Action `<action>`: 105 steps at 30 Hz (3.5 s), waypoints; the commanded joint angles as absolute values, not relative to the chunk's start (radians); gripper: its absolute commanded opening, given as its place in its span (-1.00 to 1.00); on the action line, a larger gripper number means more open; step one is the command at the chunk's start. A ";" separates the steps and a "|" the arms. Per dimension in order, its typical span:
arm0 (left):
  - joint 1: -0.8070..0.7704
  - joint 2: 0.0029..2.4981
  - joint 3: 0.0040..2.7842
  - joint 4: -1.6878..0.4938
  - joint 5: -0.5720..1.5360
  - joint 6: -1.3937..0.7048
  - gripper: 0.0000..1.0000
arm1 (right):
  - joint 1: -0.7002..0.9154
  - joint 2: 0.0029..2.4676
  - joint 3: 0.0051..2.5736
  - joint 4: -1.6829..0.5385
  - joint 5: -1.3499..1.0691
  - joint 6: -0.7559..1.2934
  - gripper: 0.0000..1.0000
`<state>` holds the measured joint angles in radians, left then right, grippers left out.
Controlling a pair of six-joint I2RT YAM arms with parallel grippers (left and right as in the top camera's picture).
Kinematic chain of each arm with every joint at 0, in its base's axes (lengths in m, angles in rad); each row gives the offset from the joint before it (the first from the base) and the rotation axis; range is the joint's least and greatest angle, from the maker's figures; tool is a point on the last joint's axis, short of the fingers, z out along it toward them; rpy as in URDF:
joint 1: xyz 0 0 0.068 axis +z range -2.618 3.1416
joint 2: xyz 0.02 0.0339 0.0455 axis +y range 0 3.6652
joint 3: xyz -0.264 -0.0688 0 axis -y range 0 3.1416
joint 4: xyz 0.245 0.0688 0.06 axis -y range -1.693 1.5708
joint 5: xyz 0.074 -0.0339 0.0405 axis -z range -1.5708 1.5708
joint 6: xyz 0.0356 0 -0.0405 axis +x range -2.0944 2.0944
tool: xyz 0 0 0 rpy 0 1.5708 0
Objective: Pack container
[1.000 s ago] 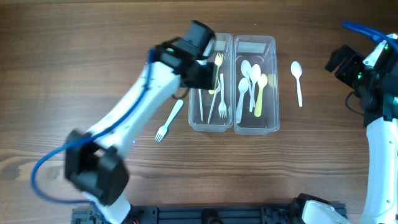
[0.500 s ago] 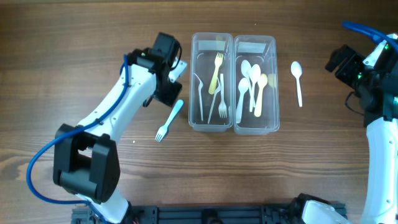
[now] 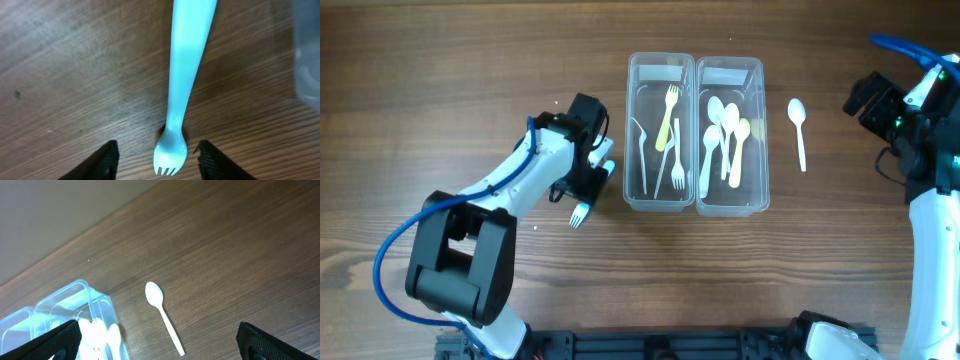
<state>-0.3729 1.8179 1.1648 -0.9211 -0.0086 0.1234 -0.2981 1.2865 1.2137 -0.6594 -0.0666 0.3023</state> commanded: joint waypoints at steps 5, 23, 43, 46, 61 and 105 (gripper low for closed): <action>-0.385 1.820 1.049 -0.778 0.010 0.127 0.21 | -0.301 1.292 1.218 -0.659 -0.056 0.316 1.00; -0.402 1.827 1.018 -0.643 0.010 0.304 -0.02 | -0.301 1.292 1.218 -0.659 -0.056 0.316 0.99; -0.159 1.829 0.982 -0.623 0.093 0.212 -0.85 | -0.301 1.292 1.218 -0.659 -0.056 0.316 0.99; -0.163 1.829 0.982 -0.628 0.132 0.208 -0.92 | -0.301 1.292 1.218 -0.659 -0.056 0.316 0.99; -0.289 1.508 1.195 -0.759 0.202 -0.020 -0.92 | -0.301 1.292 1.218 -0.659 -0.056 0.316 1.00; -0.011 1.444 1.309 -0.797 -0.047 -0.293 1.00 | -0.301 1.292 1.218 -0.659 -0.056 0.316 0.99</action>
